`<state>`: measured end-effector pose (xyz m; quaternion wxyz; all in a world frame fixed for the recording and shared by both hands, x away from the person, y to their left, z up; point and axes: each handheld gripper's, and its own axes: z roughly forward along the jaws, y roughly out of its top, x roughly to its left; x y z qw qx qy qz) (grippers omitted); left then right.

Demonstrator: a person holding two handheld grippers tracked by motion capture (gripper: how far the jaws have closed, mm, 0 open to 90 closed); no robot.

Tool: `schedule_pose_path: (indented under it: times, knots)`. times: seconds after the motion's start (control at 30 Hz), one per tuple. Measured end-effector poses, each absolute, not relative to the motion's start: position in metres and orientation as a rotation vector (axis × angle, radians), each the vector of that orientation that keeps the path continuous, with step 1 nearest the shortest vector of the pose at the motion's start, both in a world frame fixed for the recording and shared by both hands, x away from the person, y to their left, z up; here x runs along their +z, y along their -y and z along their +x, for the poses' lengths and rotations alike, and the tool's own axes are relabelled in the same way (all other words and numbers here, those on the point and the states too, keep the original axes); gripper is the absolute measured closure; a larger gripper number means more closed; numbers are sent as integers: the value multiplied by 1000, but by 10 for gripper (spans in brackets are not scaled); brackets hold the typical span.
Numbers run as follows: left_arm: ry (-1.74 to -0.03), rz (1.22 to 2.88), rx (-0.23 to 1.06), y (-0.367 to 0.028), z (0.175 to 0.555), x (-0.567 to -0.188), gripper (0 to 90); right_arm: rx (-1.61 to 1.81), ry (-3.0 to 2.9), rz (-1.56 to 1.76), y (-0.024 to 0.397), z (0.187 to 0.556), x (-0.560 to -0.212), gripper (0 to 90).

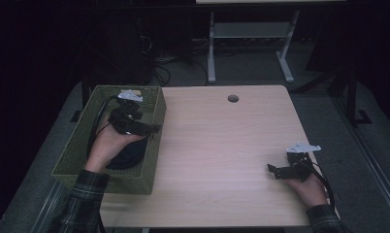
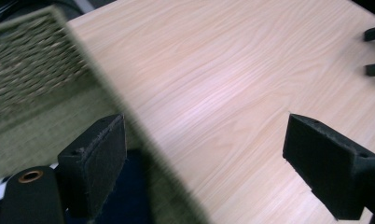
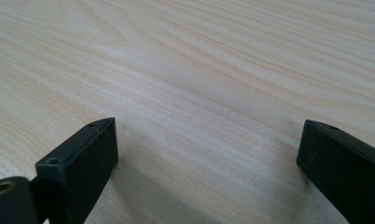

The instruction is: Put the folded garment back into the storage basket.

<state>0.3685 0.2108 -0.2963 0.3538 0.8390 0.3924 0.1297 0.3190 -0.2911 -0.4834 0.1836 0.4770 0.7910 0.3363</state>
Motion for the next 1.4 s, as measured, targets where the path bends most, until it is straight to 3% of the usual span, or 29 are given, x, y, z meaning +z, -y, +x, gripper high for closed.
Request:
schedule_pose_path:
  times: [0.87,1.4]
  knots:
    - [-875,2169,261,-112,361,-348,131,948,-2231,1343,291,319,-483,48]
    - [-844,2201,271,-78,351,-397,132,948,-2232,1344,291,319,-483,48]
